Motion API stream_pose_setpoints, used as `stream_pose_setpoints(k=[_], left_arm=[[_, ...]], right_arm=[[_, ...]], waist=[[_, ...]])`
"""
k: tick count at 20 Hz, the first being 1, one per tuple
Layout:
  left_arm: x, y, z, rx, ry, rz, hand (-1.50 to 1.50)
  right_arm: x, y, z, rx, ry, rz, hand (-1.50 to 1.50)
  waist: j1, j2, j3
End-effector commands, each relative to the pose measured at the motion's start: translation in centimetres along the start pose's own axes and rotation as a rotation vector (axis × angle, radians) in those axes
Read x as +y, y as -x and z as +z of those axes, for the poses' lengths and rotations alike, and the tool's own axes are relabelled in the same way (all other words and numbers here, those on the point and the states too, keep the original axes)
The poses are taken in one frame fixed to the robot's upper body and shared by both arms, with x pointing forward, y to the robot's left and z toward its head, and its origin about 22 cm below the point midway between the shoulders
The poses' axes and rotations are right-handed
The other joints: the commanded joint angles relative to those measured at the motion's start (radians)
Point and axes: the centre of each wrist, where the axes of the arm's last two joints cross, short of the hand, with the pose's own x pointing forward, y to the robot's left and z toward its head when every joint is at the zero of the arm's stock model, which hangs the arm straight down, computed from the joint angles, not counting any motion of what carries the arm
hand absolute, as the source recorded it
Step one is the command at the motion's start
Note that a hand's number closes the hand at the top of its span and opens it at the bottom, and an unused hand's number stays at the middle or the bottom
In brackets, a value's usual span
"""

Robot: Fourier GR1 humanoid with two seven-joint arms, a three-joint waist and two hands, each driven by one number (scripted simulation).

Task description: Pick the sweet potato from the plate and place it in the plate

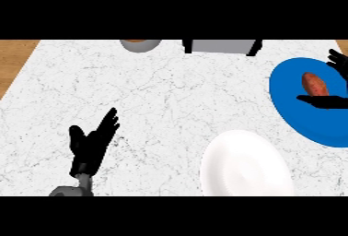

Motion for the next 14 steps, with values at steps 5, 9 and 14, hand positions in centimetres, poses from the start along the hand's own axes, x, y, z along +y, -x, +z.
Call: stream_pose_setpoints(k=[5,9,14], left_arm=[[0.6,0.0,-0.1,0.034,-0.020,-0.001,0.00],[0.5,-0.8,0.1,0.029,-0.015,0.022,0.00],[0.4,0.3,0.4,0.034,-0.022,0.018,0.00]], right_arm=[[-5.7,0.5,1.1,0.035,0.076,-0.209,-1.50],[-9.5,2.1,4.3,0.046,-0.046,-0.282,-1.50],[-12.9,2.6,6.6,0.027,-0.126,-0.327,-1.50]], waist=[[-0.007,0.002,-0.002],[-0.021,-0.002,-0.002],[-0.026,-0.004,-0.001]])
